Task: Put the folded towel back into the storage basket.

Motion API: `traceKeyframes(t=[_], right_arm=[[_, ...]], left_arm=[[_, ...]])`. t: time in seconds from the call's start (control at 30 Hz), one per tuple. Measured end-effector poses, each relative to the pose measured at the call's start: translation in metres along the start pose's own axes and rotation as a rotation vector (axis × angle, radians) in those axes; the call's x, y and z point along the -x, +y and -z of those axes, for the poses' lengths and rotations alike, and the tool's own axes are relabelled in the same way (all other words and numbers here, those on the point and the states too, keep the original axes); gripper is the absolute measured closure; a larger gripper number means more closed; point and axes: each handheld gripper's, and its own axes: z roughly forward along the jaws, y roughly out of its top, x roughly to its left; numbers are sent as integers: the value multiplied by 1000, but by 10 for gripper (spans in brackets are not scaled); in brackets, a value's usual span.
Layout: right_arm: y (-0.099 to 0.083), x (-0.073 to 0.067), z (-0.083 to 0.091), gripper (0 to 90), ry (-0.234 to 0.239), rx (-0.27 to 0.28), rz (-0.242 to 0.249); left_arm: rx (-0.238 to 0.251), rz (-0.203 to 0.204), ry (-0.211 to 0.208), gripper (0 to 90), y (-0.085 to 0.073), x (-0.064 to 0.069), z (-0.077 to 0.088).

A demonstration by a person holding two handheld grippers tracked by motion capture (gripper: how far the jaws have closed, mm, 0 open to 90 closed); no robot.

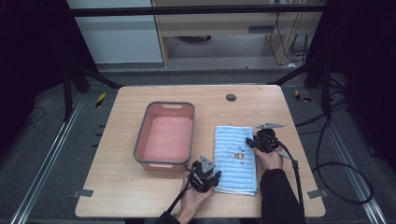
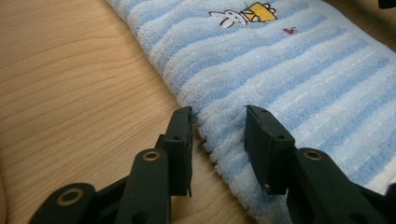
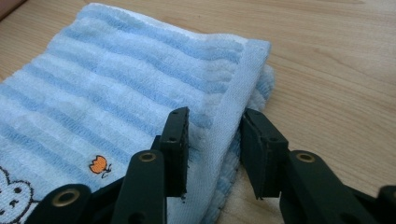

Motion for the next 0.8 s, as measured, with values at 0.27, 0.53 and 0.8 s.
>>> traceKeyframes(t=[0.27,0.53,0.8], right_arm=[[0,-3,0,788,30,-2,3],[0,-1,6,829,46,17,1],[5,-4,22,832,67,73,-2]], left_arm=[[1,13,-13,759,1,3,-1],[19,4,-9,849,0,5,0],[39,13,-27,857,3,1,7]])
